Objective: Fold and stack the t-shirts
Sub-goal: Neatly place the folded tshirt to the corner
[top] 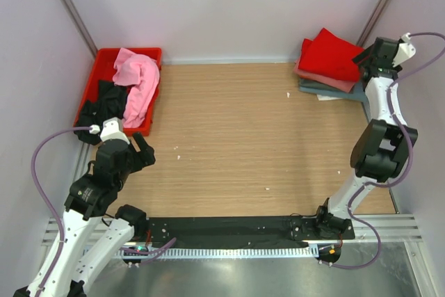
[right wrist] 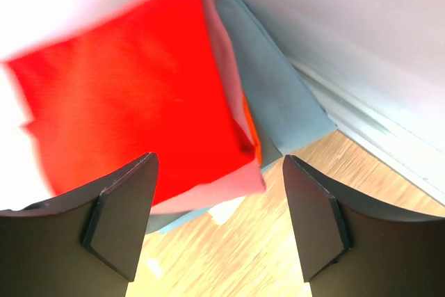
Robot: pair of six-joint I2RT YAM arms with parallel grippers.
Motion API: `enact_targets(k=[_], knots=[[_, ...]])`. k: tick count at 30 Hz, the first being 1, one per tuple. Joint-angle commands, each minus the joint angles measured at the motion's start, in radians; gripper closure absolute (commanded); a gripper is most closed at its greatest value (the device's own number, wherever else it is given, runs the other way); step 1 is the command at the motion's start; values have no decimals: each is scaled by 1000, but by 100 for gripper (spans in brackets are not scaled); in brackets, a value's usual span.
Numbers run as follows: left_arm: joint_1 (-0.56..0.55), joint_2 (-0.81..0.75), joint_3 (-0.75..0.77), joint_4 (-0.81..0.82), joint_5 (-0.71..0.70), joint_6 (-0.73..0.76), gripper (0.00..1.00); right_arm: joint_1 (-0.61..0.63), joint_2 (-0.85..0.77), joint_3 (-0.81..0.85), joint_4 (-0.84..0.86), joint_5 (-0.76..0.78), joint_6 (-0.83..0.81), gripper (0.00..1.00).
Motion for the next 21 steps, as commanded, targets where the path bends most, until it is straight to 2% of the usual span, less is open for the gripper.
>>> enact_targets(k=[1, 4, 6, 7, 8, 11, 13, 17, 20, 21], knots=[[7, -4, -1, 48, 3, -5, 23, -7, -142, -22, 68, -11, -8, 24], [7, -2, -3, 49, 4, -3, 23, -7, -135, -28, 107, -123, 29, 35], [7, -1, -3, 49, 8, -3, 23, -7, -91, -12, 150, -285, 64, 61], [7, -1, -3, 51, 8, -1, 23, -7, -71, 4, 150, -286, 74, 66], [7, -2, -3, 51, 8, -3, 23, -7, -20, 22, 147, -352, 83, 69], [7, -7, -6, 48, 3, -3, 23, -15, 81, 105, 110, -443, 121, 73], [7, -8, -4, 49, 0, -5, 23, -19, 114, 134, 84, -441, 126, 74], [7, -15, -4, 48, -3, -8, 22, -45, 138, 110, 43, -387, 114, 75], [7, -12, -4, 49, -3, -6, 22, -71, 111, 82, -17, -286, 92, 76], [7, -7, -4, 49, -2, -6, 22, -79, 71, 56, -19, -205, 76, 75]])
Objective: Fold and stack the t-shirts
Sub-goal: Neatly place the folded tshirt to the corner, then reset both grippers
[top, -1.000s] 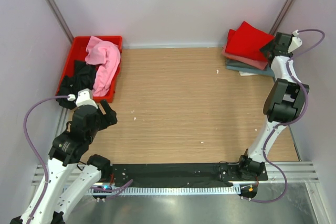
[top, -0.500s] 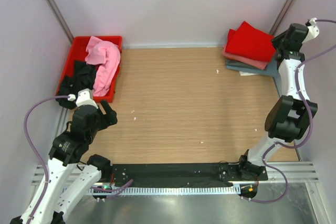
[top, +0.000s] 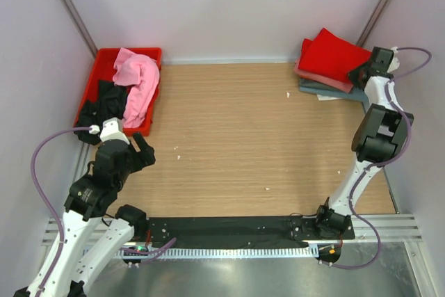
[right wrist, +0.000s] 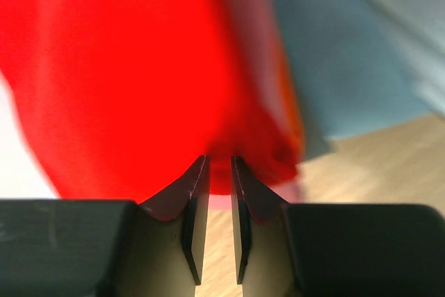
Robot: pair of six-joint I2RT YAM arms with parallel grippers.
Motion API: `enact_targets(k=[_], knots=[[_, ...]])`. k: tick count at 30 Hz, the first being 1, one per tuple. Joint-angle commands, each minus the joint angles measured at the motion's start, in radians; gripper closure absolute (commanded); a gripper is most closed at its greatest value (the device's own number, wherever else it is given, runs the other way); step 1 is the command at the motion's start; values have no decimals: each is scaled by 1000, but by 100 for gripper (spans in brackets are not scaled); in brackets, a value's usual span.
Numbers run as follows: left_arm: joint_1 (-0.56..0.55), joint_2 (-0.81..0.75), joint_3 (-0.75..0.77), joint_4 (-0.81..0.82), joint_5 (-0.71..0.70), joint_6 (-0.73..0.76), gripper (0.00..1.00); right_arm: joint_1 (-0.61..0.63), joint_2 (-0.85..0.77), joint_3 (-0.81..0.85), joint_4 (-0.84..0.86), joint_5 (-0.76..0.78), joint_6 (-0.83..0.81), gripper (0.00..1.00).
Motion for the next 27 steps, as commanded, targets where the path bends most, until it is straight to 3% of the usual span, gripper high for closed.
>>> enact_targets(k=[1, 5, 9, 13, 16, 19, 20, 23, 24, 27], knots=[[7, 1, -1, 44, -4, -6, 23, -42, -126, -28, -26, 171, -39, 75], [7, 7, -1, 44, -5, -3, 23, -43, -237, -25, -89, 315, -73, 70], [7, 19, -1, 44, -10, -4, 23, -35, -376, -45, -112, 337, -82, 48], [7, 25, 3, 44, -5, 7, 22, 32, -544, -111, -92, 282, -131, 31], [8, 16, 6, 62, 0, 43, 22, 110, -637, -158, -122, 179, -146, 24], [7, 19, 28, 66, -25, 77, 15, 292, -685, -212, -150, 82, -185, 22], [8, 13, 29, 72, -30, 73, 13, 407, -694, -253, -152, 47, -218, 22], [8, 8, 37, 73, 22, 80, 8, 590, -726, -371, -161, 62, -229, 21], [8, 5, 38, 75, 36, 83, 7, 727, -742, -414, -146, 106, -222, 21], [8, -1, 42, 89, 61, 86, 5, 938, -798, -606, -17, 139, -149, 18]])
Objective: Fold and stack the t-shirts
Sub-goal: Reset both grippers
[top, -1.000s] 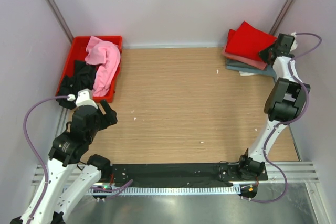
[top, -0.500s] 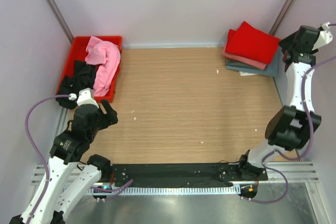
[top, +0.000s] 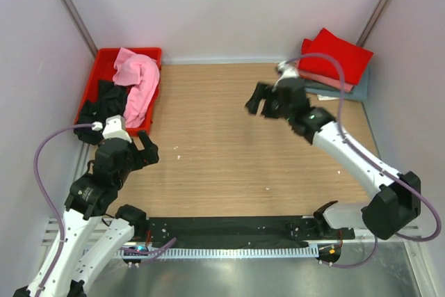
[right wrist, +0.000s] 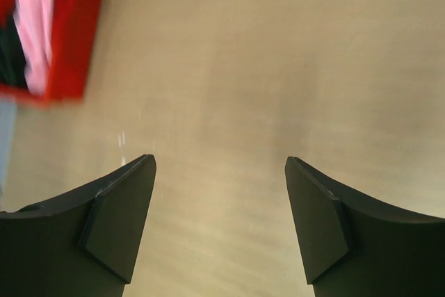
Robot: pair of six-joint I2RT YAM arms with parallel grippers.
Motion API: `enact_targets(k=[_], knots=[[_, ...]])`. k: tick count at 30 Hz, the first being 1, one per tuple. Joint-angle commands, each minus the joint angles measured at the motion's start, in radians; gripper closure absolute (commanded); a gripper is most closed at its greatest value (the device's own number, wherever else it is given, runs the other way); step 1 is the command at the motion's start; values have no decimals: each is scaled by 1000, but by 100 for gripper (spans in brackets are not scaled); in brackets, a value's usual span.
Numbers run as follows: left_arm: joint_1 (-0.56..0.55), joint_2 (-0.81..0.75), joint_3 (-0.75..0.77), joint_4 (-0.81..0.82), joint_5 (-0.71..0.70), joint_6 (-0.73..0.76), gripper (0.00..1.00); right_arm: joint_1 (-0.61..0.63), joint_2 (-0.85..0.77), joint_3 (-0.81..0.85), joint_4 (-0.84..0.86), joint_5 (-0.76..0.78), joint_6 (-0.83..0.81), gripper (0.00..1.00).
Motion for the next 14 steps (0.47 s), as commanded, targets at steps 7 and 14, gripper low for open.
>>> enact_targets(k=[7, 14], knots=[[6, -48, 9, 55, 32, 38, 4, 410, -99, -345, 194, 106, 93, 16], [8, -85, 15, 52, -35, 41, 3, 414, -127, -419, 166, 147, 129, 16]])
